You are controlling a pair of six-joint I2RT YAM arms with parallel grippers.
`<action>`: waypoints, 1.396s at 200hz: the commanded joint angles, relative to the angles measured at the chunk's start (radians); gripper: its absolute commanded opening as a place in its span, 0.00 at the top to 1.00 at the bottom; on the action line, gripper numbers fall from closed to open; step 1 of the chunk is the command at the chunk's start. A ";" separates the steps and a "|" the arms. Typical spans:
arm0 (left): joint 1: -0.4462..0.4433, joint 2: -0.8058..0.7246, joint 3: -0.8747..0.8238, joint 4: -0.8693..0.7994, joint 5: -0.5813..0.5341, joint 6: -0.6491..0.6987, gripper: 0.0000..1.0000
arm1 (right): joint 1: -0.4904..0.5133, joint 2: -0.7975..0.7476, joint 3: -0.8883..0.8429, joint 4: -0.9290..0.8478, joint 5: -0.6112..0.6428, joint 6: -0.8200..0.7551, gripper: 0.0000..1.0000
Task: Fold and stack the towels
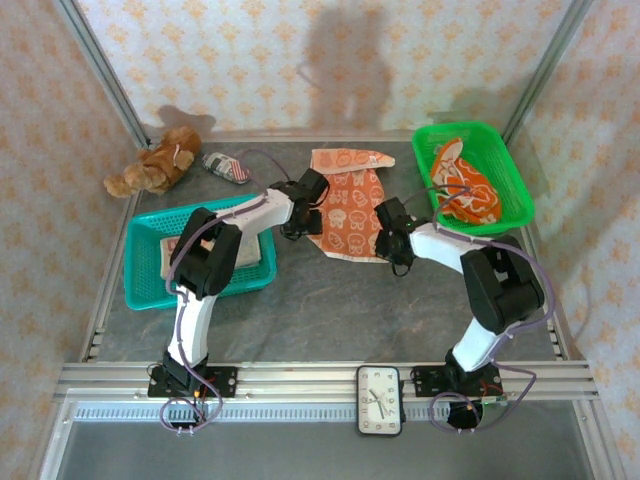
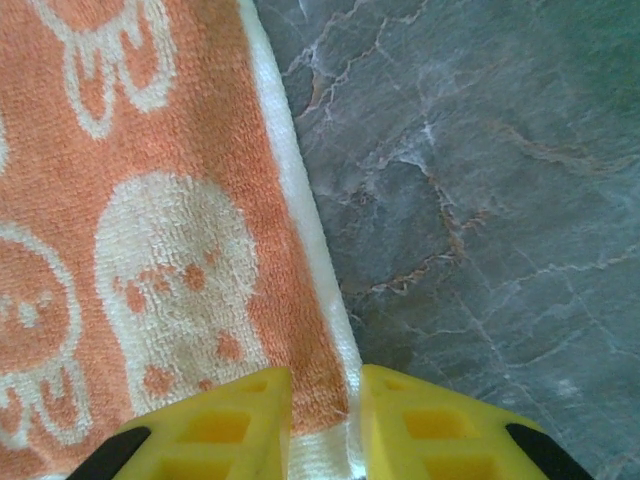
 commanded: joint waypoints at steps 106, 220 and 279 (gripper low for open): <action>-0.015 -0.094 0.063 -0.128 -0.148 0.000 1.00 | 0.002 -0.045 -0.012 -0.025 0.027 0.001 1.00; -0.067 0.182 0.302 -0.239 -0.188 0.051 0.88 | -0.006 -0.077 -0.037 -0.055 0.080 0.012 1.00; -0.052 0.174 0.272 -0.207 -0.203 0.079 0.60 | -0.006 -0.053 -0.027 -0.040 0.055 0.007 1.00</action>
